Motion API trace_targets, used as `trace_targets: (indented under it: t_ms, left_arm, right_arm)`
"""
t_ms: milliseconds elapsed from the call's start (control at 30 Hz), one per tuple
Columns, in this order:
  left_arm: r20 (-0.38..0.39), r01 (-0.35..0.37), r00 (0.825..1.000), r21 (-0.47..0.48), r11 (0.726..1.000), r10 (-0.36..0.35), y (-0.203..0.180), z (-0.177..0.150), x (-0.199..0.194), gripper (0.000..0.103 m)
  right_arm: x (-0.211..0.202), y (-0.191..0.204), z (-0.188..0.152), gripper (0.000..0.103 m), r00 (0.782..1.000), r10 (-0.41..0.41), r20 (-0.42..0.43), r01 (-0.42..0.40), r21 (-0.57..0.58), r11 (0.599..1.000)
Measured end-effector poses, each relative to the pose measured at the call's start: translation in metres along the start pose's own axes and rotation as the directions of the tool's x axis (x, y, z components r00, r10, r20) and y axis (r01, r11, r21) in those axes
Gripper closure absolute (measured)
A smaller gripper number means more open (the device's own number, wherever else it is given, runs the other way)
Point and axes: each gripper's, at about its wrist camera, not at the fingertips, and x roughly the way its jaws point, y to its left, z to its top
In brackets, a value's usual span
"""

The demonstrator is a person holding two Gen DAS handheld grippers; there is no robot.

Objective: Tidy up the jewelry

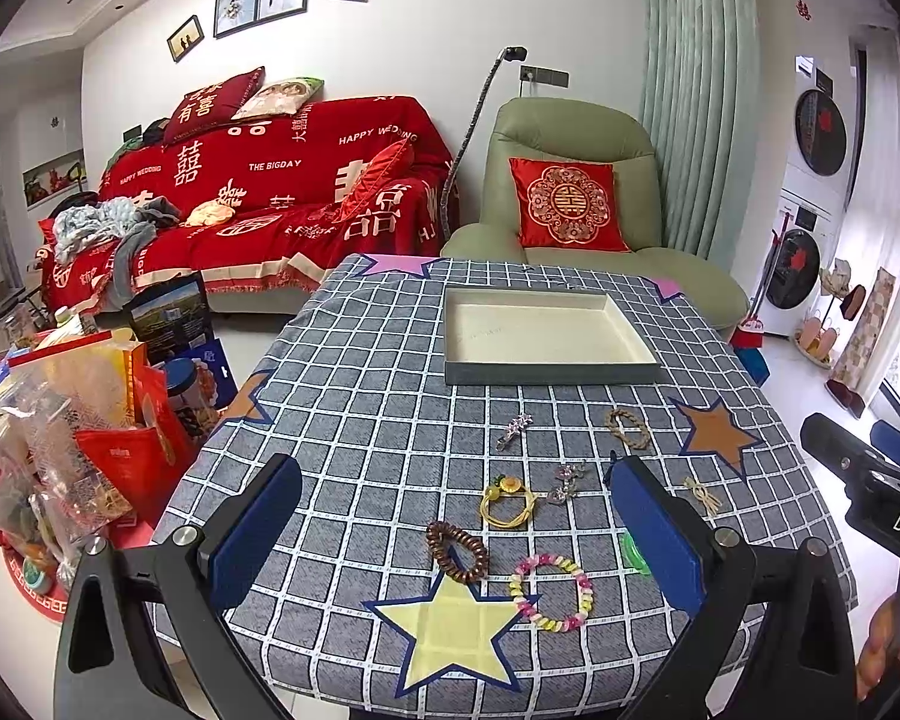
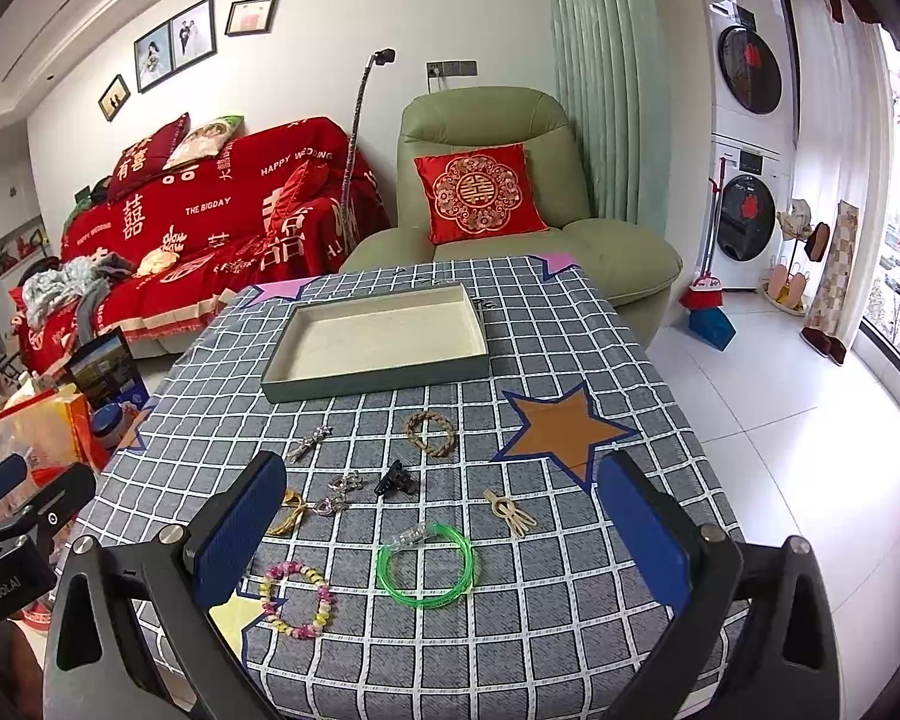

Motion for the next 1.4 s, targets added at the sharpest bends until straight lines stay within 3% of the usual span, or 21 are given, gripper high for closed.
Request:
trace_targets:
  t_ms: [1400]
  left_arm:
    - [0.003, -0.008, 1.0, 0.006, 1.0, 0.008, -0.0013, -0.0011, 0.0001, 0.0]
  right_arm:
    - [-0.0018, -0.0009, 0.0002, 0.0, 1.0, 0.011, -0.001, -0.011, 0.013, 1.0]
